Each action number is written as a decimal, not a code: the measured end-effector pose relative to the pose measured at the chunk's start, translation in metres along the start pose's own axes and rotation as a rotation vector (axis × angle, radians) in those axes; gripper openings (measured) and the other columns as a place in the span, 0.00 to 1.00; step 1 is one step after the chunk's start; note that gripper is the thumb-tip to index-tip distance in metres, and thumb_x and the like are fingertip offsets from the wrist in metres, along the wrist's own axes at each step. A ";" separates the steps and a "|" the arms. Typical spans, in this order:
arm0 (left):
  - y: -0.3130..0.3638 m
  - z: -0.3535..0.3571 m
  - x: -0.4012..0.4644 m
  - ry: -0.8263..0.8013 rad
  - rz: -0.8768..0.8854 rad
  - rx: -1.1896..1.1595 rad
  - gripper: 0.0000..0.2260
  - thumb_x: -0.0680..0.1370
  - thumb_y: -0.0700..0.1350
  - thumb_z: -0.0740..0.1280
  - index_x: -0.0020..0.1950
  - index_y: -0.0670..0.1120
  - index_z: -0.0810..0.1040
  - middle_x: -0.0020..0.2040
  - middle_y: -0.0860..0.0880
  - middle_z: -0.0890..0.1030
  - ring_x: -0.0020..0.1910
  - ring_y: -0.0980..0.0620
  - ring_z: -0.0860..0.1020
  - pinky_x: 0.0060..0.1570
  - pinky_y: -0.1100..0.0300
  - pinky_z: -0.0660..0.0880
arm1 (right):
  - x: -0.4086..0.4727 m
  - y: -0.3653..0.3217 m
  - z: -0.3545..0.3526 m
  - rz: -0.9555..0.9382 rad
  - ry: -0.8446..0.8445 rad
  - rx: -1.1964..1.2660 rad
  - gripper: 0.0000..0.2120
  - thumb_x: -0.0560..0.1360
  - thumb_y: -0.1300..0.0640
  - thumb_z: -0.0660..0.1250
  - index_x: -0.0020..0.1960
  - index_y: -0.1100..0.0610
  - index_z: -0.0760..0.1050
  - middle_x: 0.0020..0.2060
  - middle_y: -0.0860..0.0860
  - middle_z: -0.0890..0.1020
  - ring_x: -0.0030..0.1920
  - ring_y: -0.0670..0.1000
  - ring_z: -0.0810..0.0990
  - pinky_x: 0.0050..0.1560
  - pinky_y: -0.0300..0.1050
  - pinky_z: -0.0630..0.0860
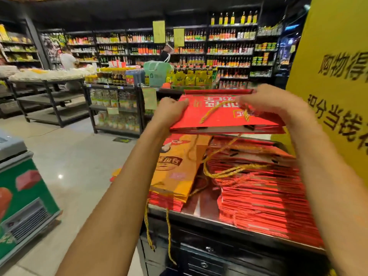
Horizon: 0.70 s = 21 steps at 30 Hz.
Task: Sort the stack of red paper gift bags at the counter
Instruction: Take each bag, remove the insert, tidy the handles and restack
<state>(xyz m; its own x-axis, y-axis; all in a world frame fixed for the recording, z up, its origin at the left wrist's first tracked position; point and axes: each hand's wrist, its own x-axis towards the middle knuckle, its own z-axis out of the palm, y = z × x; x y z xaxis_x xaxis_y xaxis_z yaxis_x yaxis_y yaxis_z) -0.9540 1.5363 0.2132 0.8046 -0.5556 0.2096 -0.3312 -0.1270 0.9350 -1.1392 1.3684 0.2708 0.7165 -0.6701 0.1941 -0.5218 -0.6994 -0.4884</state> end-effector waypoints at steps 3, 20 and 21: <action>-0.017 0.051 0.014 -0.081 -0.073 0.062 0.20 0.77 0.56 0.73 0.48 0.37 0.81 0.43 0.40 0.84 0.38 0.46 0.83 0.34 0.62 0.72 | 0.003 0.049 0.002 0.137 -0.079 -0.147 0.25 0.79 0.36 0.64 0.49 0.60 0.80 0.44 0.57 0.82 0.43 0.56 0.80 0.44 0.46 0.73; -0.033 0.114 -0.041 -0.743 0.011 0.552 0.18 0.87 0.52 0.52 0.55 0.44 0.78 0.59 0.38 0.81 0.51 0.43 0.78 0.56 0.52 0.74 | -0.013 0.101 0.069 0.092 -0.510 -0.297 0.44 0.75 0.23 0.52 0.78 0.52 0.68 0.78 0.51 0.67 0.77 0.53 0.66 0.79 0.52 0.59; -0.041 0.119 -0.050 -0.761 -0.009 0.547 0.20 0.88 0.53 0.51 0.61 0.43 0.79 0.64 0.38 0.80 0.57 0.41 0.79 0.63 0.51 0.74 | -0.017 0.113 0.081 0.091 -0.524 -0.268 0.49 0.70 0.19 0.51 0.78 0.51 0.68 0.78 0.49 0.68 0.77 0.51 0.66 0.80 0.52 0.58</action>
<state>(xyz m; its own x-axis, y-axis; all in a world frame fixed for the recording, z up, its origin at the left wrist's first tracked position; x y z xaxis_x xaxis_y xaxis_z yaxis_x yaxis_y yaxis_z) -1.0392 1.4714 0.1305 0.3338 -0.9163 -0.2215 -0.6675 -0.3956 0.6309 -1.1727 1.3212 0.1433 0.7605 -0.5663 -0.3176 -0.6421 -0.7288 -0.2378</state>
